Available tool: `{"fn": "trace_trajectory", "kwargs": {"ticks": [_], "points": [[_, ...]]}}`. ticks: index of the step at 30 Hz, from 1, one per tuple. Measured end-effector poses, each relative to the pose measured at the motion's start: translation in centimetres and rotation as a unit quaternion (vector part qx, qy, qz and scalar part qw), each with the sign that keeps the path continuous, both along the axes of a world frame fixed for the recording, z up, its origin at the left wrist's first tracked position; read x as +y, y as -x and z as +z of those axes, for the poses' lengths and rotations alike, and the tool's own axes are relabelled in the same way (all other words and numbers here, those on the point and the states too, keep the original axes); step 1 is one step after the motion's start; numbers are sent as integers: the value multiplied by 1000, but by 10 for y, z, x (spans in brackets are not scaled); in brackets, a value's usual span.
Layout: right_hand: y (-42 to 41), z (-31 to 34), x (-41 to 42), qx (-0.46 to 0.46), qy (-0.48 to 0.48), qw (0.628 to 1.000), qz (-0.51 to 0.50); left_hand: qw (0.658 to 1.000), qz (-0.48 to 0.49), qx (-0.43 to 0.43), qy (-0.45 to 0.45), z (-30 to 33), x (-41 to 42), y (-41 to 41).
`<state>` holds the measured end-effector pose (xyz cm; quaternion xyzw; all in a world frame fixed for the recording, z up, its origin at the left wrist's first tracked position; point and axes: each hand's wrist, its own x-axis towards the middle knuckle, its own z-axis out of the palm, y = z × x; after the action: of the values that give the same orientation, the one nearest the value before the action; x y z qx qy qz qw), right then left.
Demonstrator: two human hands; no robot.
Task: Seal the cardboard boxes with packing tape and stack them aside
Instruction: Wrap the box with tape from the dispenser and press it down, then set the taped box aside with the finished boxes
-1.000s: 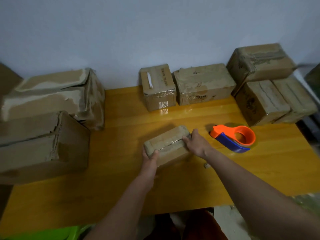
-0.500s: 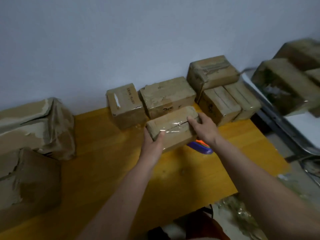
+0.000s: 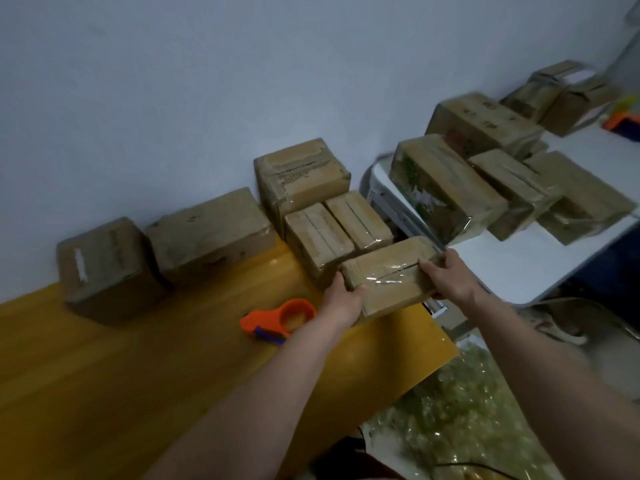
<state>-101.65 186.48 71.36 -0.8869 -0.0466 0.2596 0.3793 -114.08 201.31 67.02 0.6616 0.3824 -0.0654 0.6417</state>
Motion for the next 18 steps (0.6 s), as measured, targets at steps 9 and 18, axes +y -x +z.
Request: {"fn": "trace_trajectory", "kwargs": {"ticks": [9,18], "points": [[-41,-50,14,56,41,990,121,988,35,101,-108,-43,2,-34],[-53,-59,33,-77,198,948,237,973,7,132,-187,-42,16,-28]]}}
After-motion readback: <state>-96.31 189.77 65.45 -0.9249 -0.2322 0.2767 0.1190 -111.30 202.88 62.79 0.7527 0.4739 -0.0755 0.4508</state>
